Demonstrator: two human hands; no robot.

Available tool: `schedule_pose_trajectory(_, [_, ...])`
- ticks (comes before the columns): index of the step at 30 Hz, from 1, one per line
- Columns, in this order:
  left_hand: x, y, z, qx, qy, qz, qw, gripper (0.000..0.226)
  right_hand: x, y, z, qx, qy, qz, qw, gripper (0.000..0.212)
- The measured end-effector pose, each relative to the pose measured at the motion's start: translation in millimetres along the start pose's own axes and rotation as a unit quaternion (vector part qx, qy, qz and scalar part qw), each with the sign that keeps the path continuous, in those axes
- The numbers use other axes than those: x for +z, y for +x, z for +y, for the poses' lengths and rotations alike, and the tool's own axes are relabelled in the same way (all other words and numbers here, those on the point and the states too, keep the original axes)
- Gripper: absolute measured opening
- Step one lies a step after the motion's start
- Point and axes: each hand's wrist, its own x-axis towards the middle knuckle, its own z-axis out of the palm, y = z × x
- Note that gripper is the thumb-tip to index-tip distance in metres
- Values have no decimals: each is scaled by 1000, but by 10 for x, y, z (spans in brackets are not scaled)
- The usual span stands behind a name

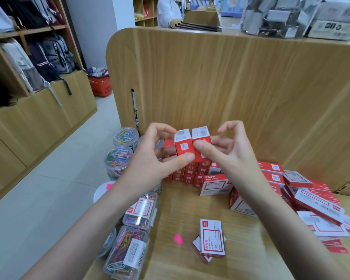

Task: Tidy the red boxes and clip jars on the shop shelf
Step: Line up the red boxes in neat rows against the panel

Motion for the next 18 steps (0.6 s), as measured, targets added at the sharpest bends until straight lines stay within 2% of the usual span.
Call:
schedule_pose_trajectory(4, [53, -1, 16, 6, 11, 6, 1000, 48, -28, -38, 0, 21, 35, -42, 998, 41])
schedule_pose_trajectory(9, [4, -6, 9, 6, 33, 11, 999, 53, -97, -25, 5, 77, 90, -85, 989, 37])
schedule_pose_trajectory(14, [-21, 4, -27, 12, 18, -24, 999, 50, -31, -57, 47, 54, 90, -73, 992, 36])
schedule_pose_trajectory(18, [-155, 55, -55, 27, 20, -73, 997, 40, 23, 49, -7, -5, 43, -36, 998, 31])
